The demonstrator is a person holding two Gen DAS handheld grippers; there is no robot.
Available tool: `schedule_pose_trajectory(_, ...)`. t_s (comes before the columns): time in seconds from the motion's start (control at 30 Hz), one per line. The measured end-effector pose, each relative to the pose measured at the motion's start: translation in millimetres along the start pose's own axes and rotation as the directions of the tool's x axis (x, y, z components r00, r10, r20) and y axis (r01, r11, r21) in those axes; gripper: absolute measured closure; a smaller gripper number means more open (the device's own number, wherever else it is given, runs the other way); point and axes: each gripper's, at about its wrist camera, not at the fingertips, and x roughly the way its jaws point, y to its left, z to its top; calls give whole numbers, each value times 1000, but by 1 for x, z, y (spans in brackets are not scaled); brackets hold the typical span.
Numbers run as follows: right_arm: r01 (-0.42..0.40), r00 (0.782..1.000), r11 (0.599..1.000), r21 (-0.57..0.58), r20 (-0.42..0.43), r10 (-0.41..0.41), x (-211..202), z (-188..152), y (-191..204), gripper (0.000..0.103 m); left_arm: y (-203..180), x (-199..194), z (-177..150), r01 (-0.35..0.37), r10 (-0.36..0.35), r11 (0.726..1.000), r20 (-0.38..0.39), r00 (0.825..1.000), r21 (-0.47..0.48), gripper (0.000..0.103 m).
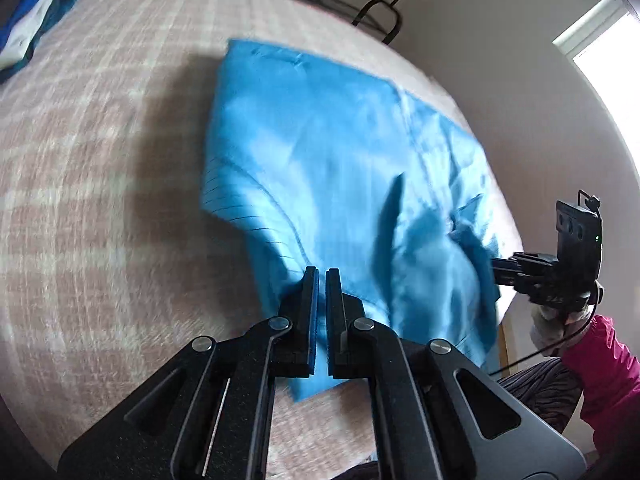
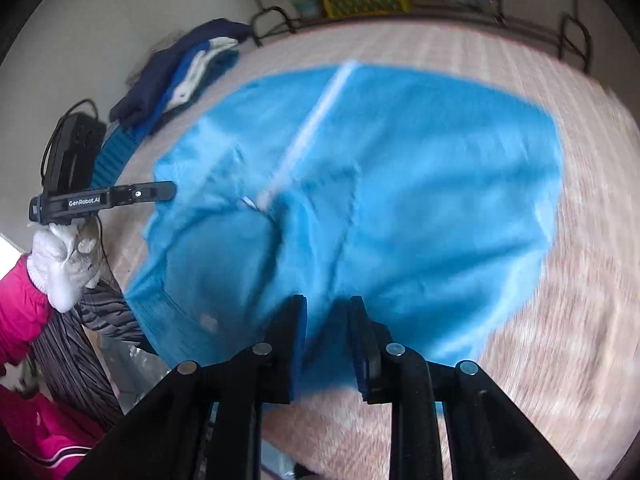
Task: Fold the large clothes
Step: 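Grasp the coat edge with the right tool and fold it lengthwise over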
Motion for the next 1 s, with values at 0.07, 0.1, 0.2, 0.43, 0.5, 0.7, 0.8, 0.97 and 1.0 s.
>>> schedule_pose_trajectory(0.07,-5,1000,1000,-7,-11,5,-14,-10,-4,83,2,-3,-5,11,-11,1000,-5,1000,-10,103)
schedule_pose_trajectory(0.1,2,1000,1000,-15,5,-2,-23,-14,-4,83,3,-10,-5,25,-25,1000,0,1000,-15,103)
schedule_pose_trajectory(0.2,-12,995,998,67,104,5,-52,-22,-22,70,10,-36,0,70,-67,996,57,996,-63,103)
schedule_pose_trajectory(0.43,16,974,950,313,208,-85,-67,-9,-81,57,34,-44,36,75,-61,983,84,995,-170,100)
schedule_pose_trajectory(0.5,5,981,940,341,182,-72,-55,-4,-87,58,46,-33,43,84,-72,965,58,996,-250,93)
schedule_pose_trajectory(0.7,-47,983,947,318,181,-12,-49,-1,-69,102,47,-17,41,113,-108,967,35,994,-230,95)
schedule_pose_trajectory(0.8,-87,980,939,334,197,21,-52,-7,-65,103,48,-24,38,122,-112,963,51,992,-239,101)
schedule_pose_trajectory(0.97,-21,997,947,321,74,-3,-33,-21,-59,103,53,-32,27,-20,24,983,17,1000,-185,102)
schedule_pose_trajectory(1.0,1,998,960,280,58,-18,-31,-22,-55,103,56,-35,26,-26,30,981,17,999,-192,102)
